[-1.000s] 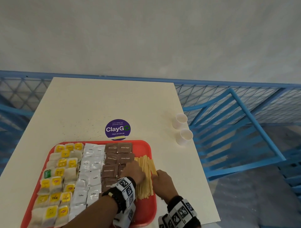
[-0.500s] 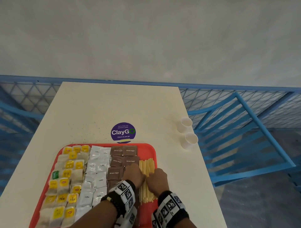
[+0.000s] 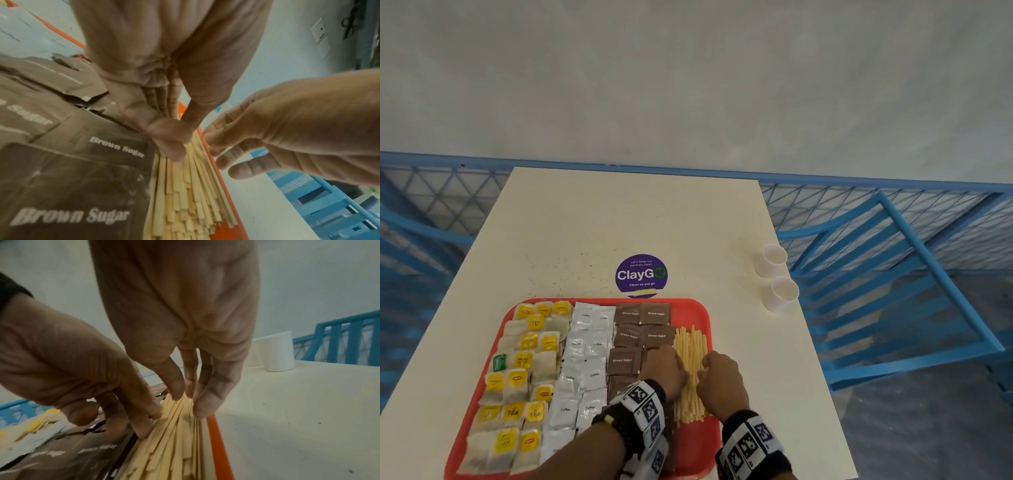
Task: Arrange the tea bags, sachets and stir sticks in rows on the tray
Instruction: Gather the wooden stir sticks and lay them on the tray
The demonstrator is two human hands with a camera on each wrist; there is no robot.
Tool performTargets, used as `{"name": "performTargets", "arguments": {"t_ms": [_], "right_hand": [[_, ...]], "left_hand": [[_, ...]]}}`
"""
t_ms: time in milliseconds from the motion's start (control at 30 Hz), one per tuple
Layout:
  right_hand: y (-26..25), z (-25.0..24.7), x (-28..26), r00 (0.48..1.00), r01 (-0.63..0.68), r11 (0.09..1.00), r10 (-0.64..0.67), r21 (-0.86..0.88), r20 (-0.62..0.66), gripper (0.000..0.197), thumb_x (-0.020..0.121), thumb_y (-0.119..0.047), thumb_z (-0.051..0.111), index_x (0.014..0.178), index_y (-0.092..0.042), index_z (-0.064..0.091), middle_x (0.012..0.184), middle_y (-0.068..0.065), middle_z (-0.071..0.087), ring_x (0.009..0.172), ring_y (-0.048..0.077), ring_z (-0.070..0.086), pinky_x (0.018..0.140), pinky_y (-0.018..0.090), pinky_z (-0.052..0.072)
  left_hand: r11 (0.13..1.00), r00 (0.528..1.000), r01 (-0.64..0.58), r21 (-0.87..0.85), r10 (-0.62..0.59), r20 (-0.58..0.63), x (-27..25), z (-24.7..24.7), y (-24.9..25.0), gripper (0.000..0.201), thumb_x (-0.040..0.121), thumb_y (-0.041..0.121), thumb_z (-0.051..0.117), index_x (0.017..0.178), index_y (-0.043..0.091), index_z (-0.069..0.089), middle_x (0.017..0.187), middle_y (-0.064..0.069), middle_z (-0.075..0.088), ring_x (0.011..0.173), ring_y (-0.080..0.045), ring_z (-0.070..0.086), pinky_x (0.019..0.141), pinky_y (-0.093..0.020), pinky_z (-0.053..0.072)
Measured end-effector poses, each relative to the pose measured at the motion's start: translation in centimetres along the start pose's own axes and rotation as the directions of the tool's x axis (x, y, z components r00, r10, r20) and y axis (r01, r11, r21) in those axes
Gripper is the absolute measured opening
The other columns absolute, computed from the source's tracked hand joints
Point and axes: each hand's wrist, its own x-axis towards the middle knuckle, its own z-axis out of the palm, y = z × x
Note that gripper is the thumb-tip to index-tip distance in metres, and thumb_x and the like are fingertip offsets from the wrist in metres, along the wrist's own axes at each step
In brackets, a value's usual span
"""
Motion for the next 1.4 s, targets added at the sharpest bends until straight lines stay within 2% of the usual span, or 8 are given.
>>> {"name": "performTargets", "arguments": {"t_ms": [333,500,700,1000,1100,1200,1333,1400], "right_hand": [[-0.9,0.1,-0.3,0.998,0.068,0.994,-0.068,-0.087,-0.002,0.021,0.098,-0.021,0.047,0.117,-0.016,0.055,0.122,0.004,0.054,0.11,0.023,0.056,0.09,0.033,0.049],[-1.3,0.0,-0.6,0.994,0.113,0.987,-0.112,-0.11,0.016,0.014,0.095,-0.016,0.046,0.105,-0.014,0.056,0.115,0.005,0.055,0.104,0.024,0.056,0.086,0.036,0.051],[1.6,-0.7,-1.6,0.997,0.052,0.999,-0.052,-0.005,-0.061,0.012,0.095,-0.02,0.044,0.086,-0.021,0.052,0.095,-0.003,0.059,0.083,0.015,0.056,0.072,0.026,0.048],[7.3,1.4,-4.2,0.983,-0.184,0.977,0.18,0.107,0.048,0.031,0.086,-0.049,0.064,0.071,-0.022,0.058,0.069,-0.007,0.065,0.068,0.004,0.059,0.065,0.023,0.045],[7.4,3.0,-4.8,0.98,-0.191,0.971,0.181,0.144,0.077,0.033,0.08,-0.035,0.077,0.062,-0.027,0.051,0.052,-0.01,0.062,0.052,-0.002,0.056,0.057,0.012,0.042],[8.1,4.3,-4.7,0.98,-0.199,0.955,0.192,0.218,0.054,0.037,0.073,-0.015,0.084,0.057,-0.023,0.052,0.046,-0.018,0.059,0.059,-0.008,0.059,0.059,0.015,0.044],[7.2,3.7,-3.5,0.973,-0.185,0.947,0.138,0.263,0.186,0.05,0.078,0.006,0.076,0.038,-0.013,0.052,0.047,0.001,0.056,0.046,-0.006,0.057,0.059,0.016,0.045],[6.9,3.9,-3.1,0.99,-0.119,0.956,0.094,0.267,0.106,0.05,0.075,0.013,0.075,0.041,-0.022,0.06,0.047,0.007,0.059,0.047,-0.001,0.059,0.056,0.012,0.044]], "left_hand": [[0.998,0.998,-0.054,0.025,0.053,0.039,0.2,0.0,-0.5,0.021,0.087,0.01,0.058,0.074,0.007,0.074,0.079,-0.008,0.074,0.071,-0.018,0.07,0.069,-0.03,0.06],[0.993,0.992,-0.113,0.035,0.111,0.052,-0.9,-0.4,-0.5,0.032,0.089,0.009,0.052,0.061,0.011,0.066,0.067,-0.003,0.069,0.057,-0.013,0.064,0.046,-0.015,0.043],[0.984,0.987,-0.146,-0.106,0.151,0.046,-4.4,-4.2,-1.5,0.025,0.097,0.022,0.06,0.081,0.007,0.072,0.074,0.009,0.065,0.066,0.004,0.061,0.056,-0.008,0.042],[0.984,0.936,0.128,-0.123,-0.161,-0.314,-10.1,-14.6,-14.4,0.05,0.09,0.039,0.069,0.056,0.019,0.038,0.05,0.003,0.041,0.05,-0.013,0.04,0.054,-0.03,0.033],[0.934,0.88,0.302,-0.19,-0.35,-0.32,-12.3,-16.1,-19.7,0.045,0.089,0.038,0.071,0.057,0.013,0.052,0.049,-0.003,0.061,0.054,-0.02,0.059,0.057,-0.03,0.04],[0.859,0.83,0.43,-0.277,-0.497,-0.252,-14.0,-15.9,-23.7,0.035,0.086,0.043,0.072,0.07,0.012,0.065,0.056,-0.004,0.069,0.061,-0.022,0.067,0.063,-0.03,0.047],[0.807,0.81,0.488,-0.333,-0.56,-0.171,-15.1,-13.8,-26.2,0.034,0.078,0.042,0.08,0.073,0.011,0.065,0.06,-0.006,0.07,0.066,-0.024,0.068,0.067,-0.032,0.047],[0.803,0.828,0.466,-0.371,-0.544,-0.138,-15.1,-13.7,-26.7,0.042,0.067,0.044,0.086,0.073,0.007,0.065,0.057,-0.006,0.068,0.063,-0.026,0.068,0.065,-0.034,0.046]]}}
